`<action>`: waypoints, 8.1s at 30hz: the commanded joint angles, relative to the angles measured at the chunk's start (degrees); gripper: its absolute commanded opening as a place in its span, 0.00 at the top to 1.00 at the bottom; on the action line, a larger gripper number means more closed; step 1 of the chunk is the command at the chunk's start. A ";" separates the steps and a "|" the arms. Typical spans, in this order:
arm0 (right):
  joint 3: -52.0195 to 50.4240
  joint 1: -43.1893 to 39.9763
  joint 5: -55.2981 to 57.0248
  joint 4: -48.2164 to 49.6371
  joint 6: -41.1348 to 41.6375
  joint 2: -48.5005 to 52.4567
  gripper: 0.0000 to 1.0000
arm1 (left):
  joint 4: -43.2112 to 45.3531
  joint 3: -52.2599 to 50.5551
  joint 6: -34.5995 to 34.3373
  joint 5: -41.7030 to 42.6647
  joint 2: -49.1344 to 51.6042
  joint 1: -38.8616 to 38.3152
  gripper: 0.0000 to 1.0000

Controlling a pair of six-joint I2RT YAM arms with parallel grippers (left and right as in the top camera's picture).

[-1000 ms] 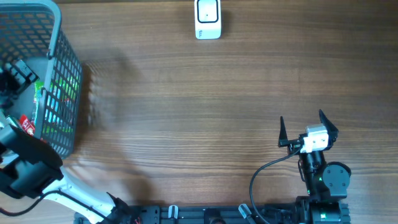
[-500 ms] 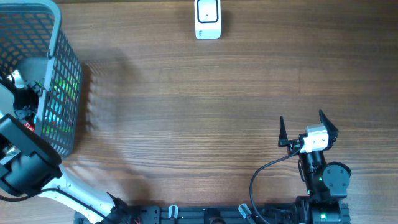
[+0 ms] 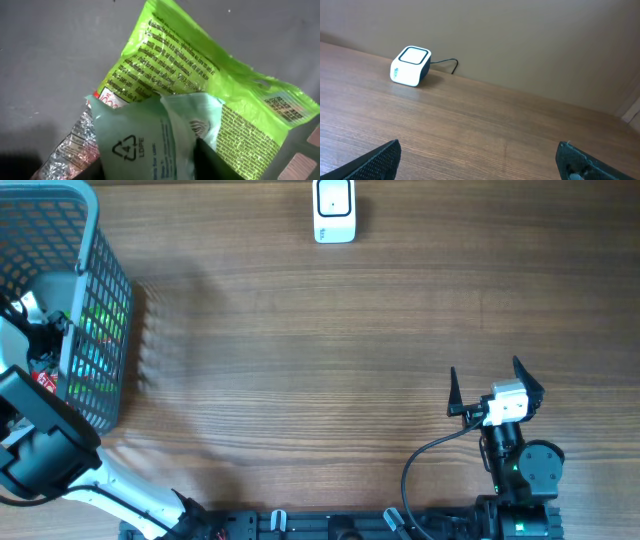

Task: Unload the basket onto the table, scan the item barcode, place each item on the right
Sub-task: 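Reach the left gripper down into the grey basket toward the green bag, then grasp the green snack bag with the left gripper and lift it, then carry the green bag with the left gripper toward the scanner, then lower the green bag onto the table and adjust it with the left gripper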

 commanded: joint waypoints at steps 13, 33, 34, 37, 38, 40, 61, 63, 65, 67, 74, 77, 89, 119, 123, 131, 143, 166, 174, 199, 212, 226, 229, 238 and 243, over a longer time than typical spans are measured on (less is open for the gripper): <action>-0.04 -0.22 -0.87 0.31 -0.28 -0.02 0.00 | -4.87 3.65 16.28 -3.61 -1.75 -0.04 0.00; -0.04 -0.22 -0.87 0.31 -0.31 -0.02 0.00 | -4.57 -0.94 17.90 5.29 6.88 -0.04 0.56; -0.04 -0.22 -0.87 0.31 -0.28 -0.02 0.00 | -4.59 -0.81 17.90 5.42 6.78 -0.04 0.75; -0.04 -0.22 -0.87 0.31 -0.31 -0.04 0.00 | -4.83 0.94 15.89 5.40 5.38 -0.02 0.96; -0.04 -0.22 -0.87 0.31 -0.28 -0.02 0.00 | -4.83 2.23 15.69 5.40 4.04 -0.02 0.96; -0.04 -0.22 -0.87 0.31 -0.28 -0.02 0.00 | -4.79 4.57 14.29 5.16 1.60 -0.02 0.96; -0.04 -0.22 -0.87 0.31 -0.28 -0.02 0.00 | -3.91 19.69 -25.86 13.51 -43.65 -0.70 0.96; -0.04 -0.22 -0.87 0.31 -0.28 -0.02 0.00 | -9.16 19.69 -26.95 17.25 -45.24 -2.93 0.96; -0.04 -0.22 -0.87 0.31 -0.31 -0.02 0.00 | -15.80 19.69 -26.88 17.79 -45.86 -7.63 0.96; -0.04 -0.22 -0.87 0.31 -0.28 -0.04 0.00 | -20.94 19.67 -26.86 17.79 -45.55 -12.66 0.96; -0.04 -0.22 -0.87 0.31 -0.28 -0.02 0.00 | -31.34 19.63 -25.38 12.09 -41.35 -34.05 0.96; -0.04 -0.22 -0.87 0.31 -0.26 -0.02 0.00 | -32.24 19.63 -25.40 7.91 -38.60 -42.03 0.96; -0.04 -0.22 -0.87 0.31 -0.28 -0.02 0.00 | -29.75 19.63 -26.25 5.70 -19.65 -64.19 0.96; -0.04 -0.22 -0.87 0.31 -0.28 -0.02 0.00 | -15.87 12.07 -33.88 1.01 6.71 -72.70 0.23; -0.04 -0.22 -0.87 0.31 -0.28 -0.02 0.00 | -16.17 14.49 -27.21 1.07 4.37 -71.76 0.00; -0.04 -0.22 -0.87 0.31 -0.31 -0.02 0.00 | -16.74 16.02 -26.84 0.37 -0.83 -70.84 0.00; -0.04 -0.22 -0.87 0.31 -0.28 -0.02 0.00 | -16.79 9.09 -25.49 -14.62 -0.35 -61.57 0.00; -0.04 -0.22 -0.87 0.31 -0.28 -0.02 0.00 | -1.86 -9.35 -1.11 -2.95 -0.28 -54.84 0.28; -0.04 -0.22 -0.87 0.31 -0.31 -0.02 0.00 | -2.84 -8.87 -1.57 -1.73 -2.21 -54.66 0.96; -0.04 -0.22 -0.87 0.31 -0.28 -0.02 0.00 | 2.69 -7.41 -10.64 15.56 -4.35 -69.16 0.78; -0.04 -0.22 -0.87 0.31 -0.31 -0.02 0.00 | 5.79 -5.40 -11.06 19.74 -13.44 -66.47 0.64; -0.04 -0.22 -0.87 0.31 -0.28 -0.02 0.00 | 2.29 -5.55 -11.02 18.36 1.86 -71.45 0.89; -0.04 -0.22 -0.87 0.31 -0.28 -0.02 0.00 | 0.98 -5.57 -11.02 16.26 3.13 -71.47 0.88; -0.04 -0.22 -0.87 0.31 -0.28 -0.02 0.00 | -2.14 -5.55 -10.99 16.28 3.19 -71.25 0.57; -0.04 -0.22 -0.87 0.31 -0.28 -0.04 0.00 | -2.36 -4.81 -10.97 20.55 2.58 -71.49 0.52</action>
